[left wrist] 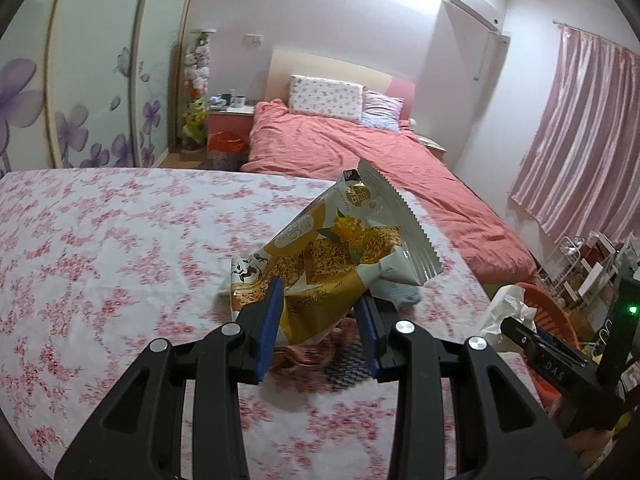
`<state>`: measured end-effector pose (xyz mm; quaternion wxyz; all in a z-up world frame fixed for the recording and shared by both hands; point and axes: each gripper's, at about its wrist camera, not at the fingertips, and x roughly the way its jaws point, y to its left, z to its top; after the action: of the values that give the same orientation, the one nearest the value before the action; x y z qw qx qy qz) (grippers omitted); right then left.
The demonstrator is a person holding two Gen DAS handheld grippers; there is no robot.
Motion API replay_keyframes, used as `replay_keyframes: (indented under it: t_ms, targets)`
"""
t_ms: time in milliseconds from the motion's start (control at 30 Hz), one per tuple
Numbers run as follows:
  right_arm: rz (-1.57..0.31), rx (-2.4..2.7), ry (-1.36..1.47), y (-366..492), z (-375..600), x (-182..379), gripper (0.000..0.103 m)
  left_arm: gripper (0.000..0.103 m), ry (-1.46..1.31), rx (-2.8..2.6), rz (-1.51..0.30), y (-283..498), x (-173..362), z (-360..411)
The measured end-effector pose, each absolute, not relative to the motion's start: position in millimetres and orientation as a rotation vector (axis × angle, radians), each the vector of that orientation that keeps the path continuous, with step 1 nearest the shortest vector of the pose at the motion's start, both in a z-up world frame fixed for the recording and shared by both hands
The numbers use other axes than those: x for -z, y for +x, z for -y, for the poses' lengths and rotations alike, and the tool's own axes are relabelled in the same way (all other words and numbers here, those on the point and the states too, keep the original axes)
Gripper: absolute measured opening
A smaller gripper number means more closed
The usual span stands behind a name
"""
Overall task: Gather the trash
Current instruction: 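Carry the snack bag to the orange basket while the right tool carries white tissue there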
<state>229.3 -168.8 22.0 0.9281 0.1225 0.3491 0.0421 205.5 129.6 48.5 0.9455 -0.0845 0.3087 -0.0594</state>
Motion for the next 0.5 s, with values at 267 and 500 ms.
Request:
replay_keyframes:
  t_ms: [267, 500]
  targets:
    - [-0.646, -0.049, 0.260, 208.0, 194.9, -42.5, 0.043, 0.036, -0.157, 0.199, -0.621, 202.0, -54.8, -97.5]
    - [-0.583, 0.001, 0.276, 187.0, 221.3, -56.6, 0.043, 0.036, -0.152, 0.281, -0.625, 199.3, -57.3, -67.1]
